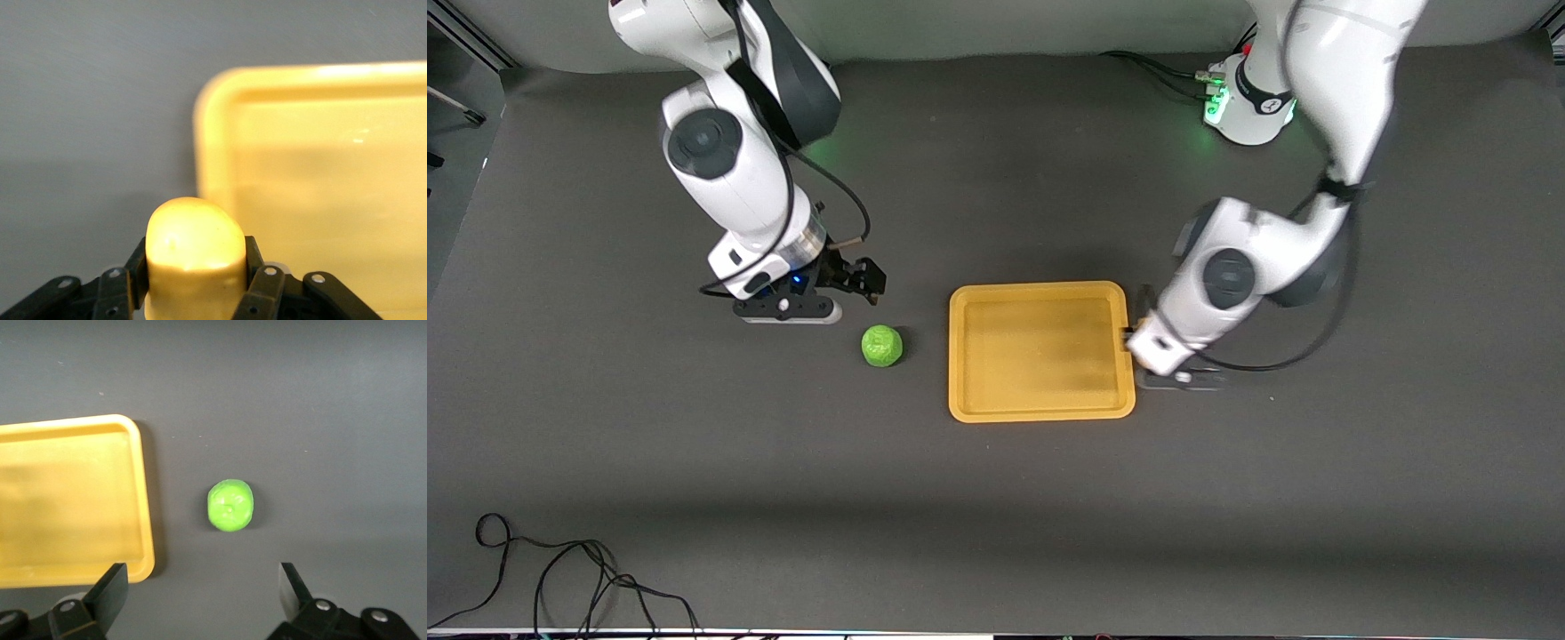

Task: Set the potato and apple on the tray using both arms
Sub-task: 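Carry the potato onto the tray while the right gripper reaches the apple, then release the potato on the tray while the right gripper grasps the apple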

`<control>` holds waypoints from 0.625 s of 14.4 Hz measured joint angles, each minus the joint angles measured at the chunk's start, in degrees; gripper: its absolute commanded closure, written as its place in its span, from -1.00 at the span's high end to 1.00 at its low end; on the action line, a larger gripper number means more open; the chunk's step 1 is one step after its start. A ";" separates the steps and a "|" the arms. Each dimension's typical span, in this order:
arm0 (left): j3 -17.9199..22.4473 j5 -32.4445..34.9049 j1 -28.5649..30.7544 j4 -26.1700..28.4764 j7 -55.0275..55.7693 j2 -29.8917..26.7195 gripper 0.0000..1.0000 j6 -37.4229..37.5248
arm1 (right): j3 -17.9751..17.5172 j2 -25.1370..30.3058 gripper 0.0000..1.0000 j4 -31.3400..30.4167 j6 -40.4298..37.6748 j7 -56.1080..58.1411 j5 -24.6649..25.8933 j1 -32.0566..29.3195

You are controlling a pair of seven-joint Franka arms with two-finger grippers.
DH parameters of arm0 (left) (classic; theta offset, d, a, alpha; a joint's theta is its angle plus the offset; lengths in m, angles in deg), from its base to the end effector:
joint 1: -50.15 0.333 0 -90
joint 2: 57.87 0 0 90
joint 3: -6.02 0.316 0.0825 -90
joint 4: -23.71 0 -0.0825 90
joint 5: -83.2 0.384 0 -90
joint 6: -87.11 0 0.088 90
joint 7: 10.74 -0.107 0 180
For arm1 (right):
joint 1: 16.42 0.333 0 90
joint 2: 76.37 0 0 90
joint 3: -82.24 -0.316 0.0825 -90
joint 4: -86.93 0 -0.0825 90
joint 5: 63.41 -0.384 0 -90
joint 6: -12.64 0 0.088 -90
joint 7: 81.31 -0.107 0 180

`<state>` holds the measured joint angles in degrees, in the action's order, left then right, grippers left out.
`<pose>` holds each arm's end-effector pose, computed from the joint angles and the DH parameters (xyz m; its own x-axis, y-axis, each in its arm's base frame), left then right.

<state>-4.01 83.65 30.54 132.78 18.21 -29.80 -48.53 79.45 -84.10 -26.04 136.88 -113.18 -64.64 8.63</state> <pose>0.5493 -0.3064 0.2427 0.9985 0.0002 -0.0540 0.0033 -0.9983 0.0577 0.5225 0.2761 0.4087 0.9957 -0.0834 0.0392 -0.0812 -0.9952 -0.0538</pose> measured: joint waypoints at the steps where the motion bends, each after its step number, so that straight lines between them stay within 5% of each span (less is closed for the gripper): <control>1: 0.00 -0.01 -1.25 -0.23 1.52 1.47 -0.15 -1.13 | 0.03 -0.06 1.00 -3.18 3.75 0.00 0.00 0.00; 3: 0.02 -0.03 -2.18 -0.54 3.20 3.21 -0.06 -2.25 | 0.04 -0.48 1.00 -9.23 11.83 0.00 0.01 0.01; 5: 0.03 -0.04 -2.51 -1.06 3.76 3.65 0.31 -2.41 | 0.04 -2.69 1.00 -12.96 18.44 0.00 0.01 0.03; 7: 0.04 -0.04 -2.62 -1.16 3.83 3.65 0.65 -2.46 | 0.04 -6.48 1.00 -13.80 23.94 0.00 0.01 0.04; 9: 0.06 -0.03 -2.63 -1.25 3.86 3.65 0.75 -2.49 | 0.18 -10.49 1.00 -13.71 28.44 0.00 0.01 0.03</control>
<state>-3.94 83.62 27.91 131.53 22.07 -26.14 -51.02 79.63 -94.59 -39.76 165.32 -113.18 -64.63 8.67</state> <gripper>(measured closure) 0.295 0.000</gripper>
